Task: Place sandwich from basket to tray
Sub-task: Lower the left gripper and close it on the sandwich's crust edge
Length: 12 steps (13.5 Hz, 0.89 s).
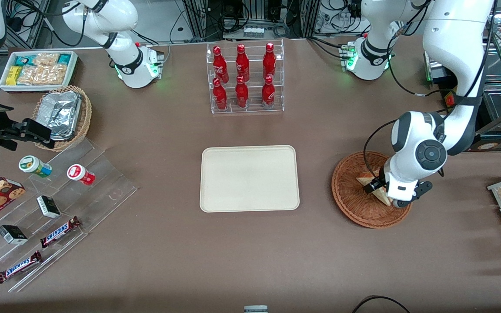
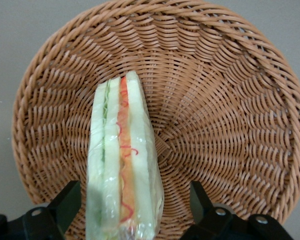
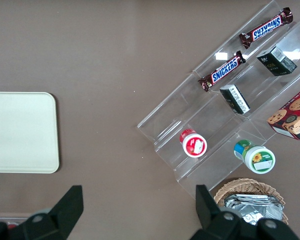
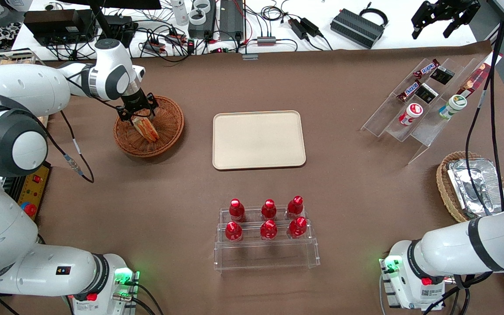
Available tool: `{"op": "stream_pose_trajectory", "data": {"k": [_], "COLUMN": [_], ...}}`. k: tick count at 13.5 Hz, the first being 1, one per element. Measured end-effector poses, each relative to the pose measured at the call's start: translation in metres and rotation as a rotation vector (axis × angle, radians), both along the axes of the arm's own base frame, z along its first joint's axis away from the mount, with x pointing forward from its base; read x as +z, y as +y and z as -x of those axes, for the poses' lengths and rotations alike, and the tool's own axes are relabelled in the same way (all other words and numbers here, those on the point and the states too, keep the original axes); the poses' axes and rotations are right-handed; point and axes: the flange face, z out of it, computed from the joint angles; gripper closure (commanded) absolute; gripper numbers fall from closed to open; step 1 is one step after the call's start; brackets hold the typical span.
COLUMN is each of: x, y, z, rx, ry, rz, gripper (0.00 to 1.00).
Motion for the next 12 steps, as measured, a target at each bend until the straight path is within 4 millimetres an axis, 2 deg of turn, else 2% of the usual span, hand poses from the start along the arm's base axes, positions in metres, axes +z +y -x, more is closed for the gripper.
{"op": "stream_pose_trajectory", "data": {"k": [3,4,12], "x": [-0.0098,-0.01,-0.0047], "y": [0.0004,0.0006,0.0011], "z": [0.0045,0.0046,0.0047], "rx": [0.038,0.043,0.044], "ry": [0.005,0.006,0.007], "rz": [-0.004,-0.005,-0.008], "gripper": [0.96,1.0,1.0]}}
